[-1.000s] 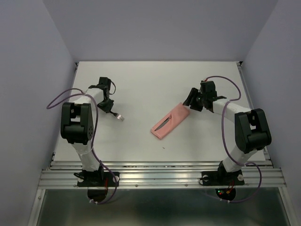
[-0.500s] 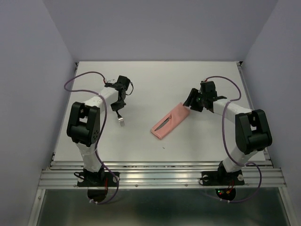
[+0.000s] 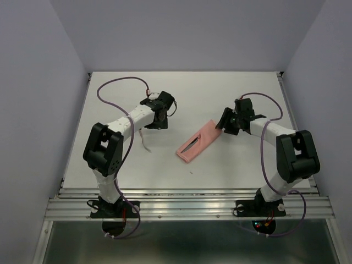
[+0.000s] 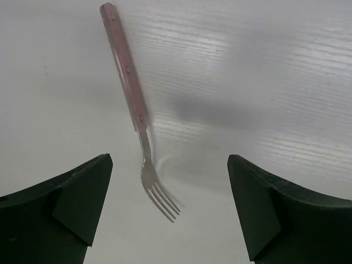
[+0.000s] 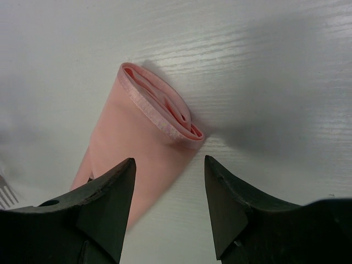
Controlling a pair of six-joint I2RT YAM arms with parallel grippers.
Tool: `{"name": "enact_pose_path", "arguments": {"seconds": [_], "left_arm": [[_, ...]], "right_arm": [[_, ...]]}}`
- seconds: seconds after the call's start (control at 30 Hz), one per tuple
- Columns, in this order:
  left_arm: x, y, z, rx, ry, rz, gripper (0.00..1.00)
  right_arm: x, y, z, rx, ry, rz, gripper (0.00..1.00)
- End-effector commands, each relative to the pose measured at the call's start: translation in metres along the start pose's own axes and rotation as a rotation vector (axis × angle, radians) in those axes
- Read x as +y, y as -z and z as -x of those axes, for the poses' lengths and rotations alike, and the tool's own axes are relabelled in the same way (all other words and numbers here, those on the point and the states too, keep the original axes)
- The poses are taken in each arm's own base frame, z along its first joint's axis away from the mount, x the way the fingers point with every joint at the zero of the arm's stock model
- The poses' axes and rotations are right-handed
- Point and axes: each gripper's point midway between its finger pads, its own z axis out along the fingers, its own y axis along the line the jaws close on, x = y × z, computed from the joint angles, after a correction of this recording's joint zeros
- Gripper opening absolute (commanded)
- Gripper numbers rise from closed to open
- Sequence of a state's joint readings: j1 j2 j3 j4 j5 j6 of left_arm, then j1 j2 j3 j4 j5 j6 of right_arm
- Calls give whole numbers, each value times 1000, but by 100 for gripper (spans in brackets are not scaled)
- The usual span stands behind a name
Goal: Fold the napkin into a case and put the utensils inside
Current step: Move the fork to the center of the board.
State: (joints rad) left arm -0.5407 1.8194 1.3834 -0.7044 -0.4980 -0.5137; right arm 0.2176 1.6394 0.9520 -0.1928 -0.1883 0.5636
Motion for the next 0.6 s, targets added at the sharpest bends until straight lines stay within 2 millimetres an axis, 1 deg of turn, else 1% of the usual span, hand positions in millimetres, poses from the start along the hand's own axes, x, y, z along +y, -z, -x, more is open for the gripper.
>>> {"name": "enact_pose_path", "arguments": {"seconds": [0.0, 0.03, 0.17, 0.2, 0.27, 0.3, 0.33, 0.37, 0.43, 0.47, 0.5, 0.57], "left_arm": [[-2, 31, 33, -95, 17, -96, 99], [0, 31, 33, -89, 25, -95, 99], [13, 16, 26, -27, 115, -105, 88], [22, 6, 19, 6, 151, -92, 84], [22, -2, 15, 30, 194, -128, 82], [26, -11, 9, 51, 218, -130, 79], [27, -15, 4, 68, 231, -140, 78], [28, -21, -5, 98, 244, -144, 75], [28, -28, -7, 103, 264, -145, 73], [27, -32, -14, 117, 266, -154, 72], [29, -36, -14, 119, 285, -151, 70], [25, -42, -12, 116, 306, -177, 66]], "right_arm": [[3, 12, 3, -27, 37, -2, 59], [3, 13, 3, -27, 38, -2, 59], [3, 17, 3, -27, 50, -7, 58], [2, 18, 2, -24, 52, -9, 59], [2, 18, 1, -21, 57, -9, 58], [1, 19, 1, -17, 59, -12, 59], [1, 19, 0, -16, 62, -13, 59], [1, 19, 0, -13, 63, -12, 59], [0, 19, -1, -9, 65, -13, 59], [1, 19, -2, -5, 66, -13, 59], [0, 19, -2, -1, 67, -13, 59], [0, 18, -3, 3, 66, -15, 59]]}}
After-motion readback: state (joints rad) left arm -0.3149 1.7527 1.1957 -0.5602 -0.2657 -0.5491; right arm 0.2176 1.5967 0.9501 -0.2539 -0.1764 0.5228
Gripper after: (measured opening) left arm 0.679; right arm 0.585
